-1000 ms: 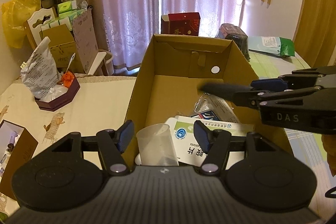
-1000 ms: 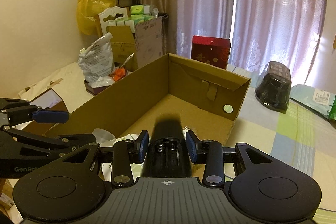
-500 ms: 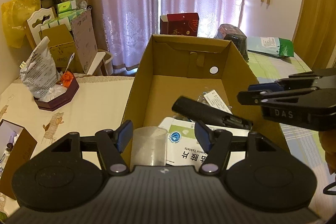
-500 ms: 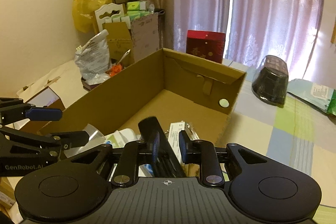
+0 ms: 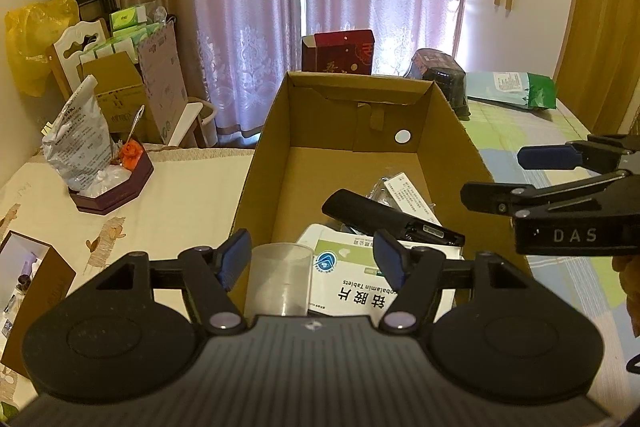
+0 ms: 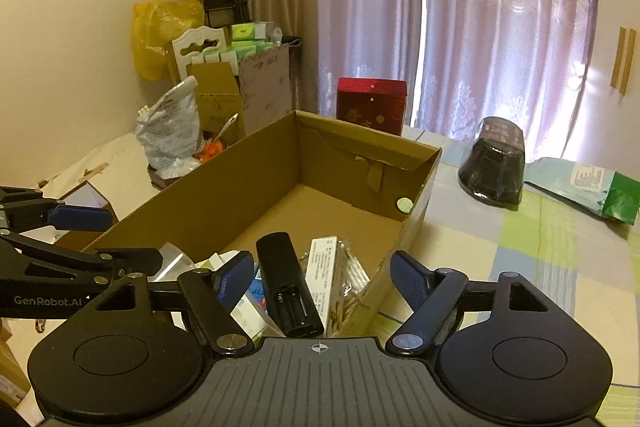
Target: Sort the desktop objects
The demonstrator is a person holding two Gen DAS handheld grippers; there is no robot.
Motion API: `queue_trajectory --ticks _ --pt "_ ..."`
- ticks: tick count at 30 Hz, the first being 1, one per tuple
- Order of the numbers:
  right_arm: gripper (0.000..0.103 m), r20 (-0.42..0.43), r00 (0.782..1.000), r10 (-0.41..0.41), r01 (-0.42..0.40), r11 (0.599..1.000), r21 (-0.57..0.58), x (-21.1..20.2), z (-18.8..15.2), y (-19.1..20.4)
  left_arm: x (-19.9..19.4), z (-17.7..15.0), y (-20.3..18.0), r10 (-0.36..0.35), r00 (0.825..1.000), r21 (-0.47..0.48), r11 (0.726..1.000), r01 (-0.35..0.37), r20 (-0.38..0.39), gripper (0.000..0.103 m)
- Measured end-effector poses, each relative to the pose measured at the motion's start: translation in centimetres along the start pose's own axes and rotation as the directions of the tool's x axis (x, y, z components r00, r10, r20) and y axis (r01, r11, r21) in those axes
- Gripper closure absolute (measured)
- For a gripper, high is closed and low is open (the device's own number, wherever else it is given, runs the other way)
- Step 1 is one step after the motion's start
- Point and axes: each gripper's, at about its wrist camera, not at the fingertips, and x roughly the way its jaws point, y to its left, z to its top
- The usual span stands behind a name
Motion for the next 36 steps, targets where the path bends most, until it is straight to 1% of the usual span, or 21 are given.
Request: queue_trajectory --ticks 2,3,4,6,13,18,20,36 --pt "0.023 -0.003 1.000 -0.002 0.002 1.000 -0.001 -0.3 0.1 0.0 -0.2 0.0 -0.1 0.002 1.000 0.002 1.000 -0.002 0.001 0.035" --pt "0.010 -0.001 1.000 -0.003 0.003 1.000 0.000 -0.5 0.0 -0.1 -0.4 0.0 -0.1 0.003 1.000 0.003 1.000 -0.003 0.003 0.034" --pt "0.000 0.000 1.000 -0.005 0.005 1.000 0.001 -0.6 0.0 -0.1 -0.5 0.0 -0.1 0.005 1.000 0.004 1.000 -0.005 0.003 0.033" --pt "0.000 0.017 1.000 -0.010 0.010 1.000 0.000 -1.2 -0.1 -0.1 -0.8 0.1 -0.2 0.007 1.000 0.003 1.000 -0.007 0.004 0.027" --pt "0.000 0.006 1.000 -0.018 0.018 1.000 0.001 -2.4 -0.4 -0.1 -1.9 0.1 -0.3 0.015 1.000 0.008 1.000 -0.016 0.013 0.017" --pt "0.000 -0.002 1.000 -0.019 0.019 1.000 0.010 -3.3 -0.7 -0.1 -2.7 0.1 -0.3 0.023 1.000 0.008 1.000 -0.023 0.017 0.004" --pt "0.000 -0.005 1.000 -0.019 0.019 1.000 0.011 -3.6 -0.8 0.0 -2.9 0.1 -0.3 0.027 1.000 0.011 1.000 -0.027 0.015 0.001" --pt "0.000 -0.035 0.999 -0.004 0.005 0.999 0.032 -6.3 -1.8 0.8 -5.3 -0.3 -0.2 0.055 0.998 0.005 0.998 -0.055 -0.011 0.001"
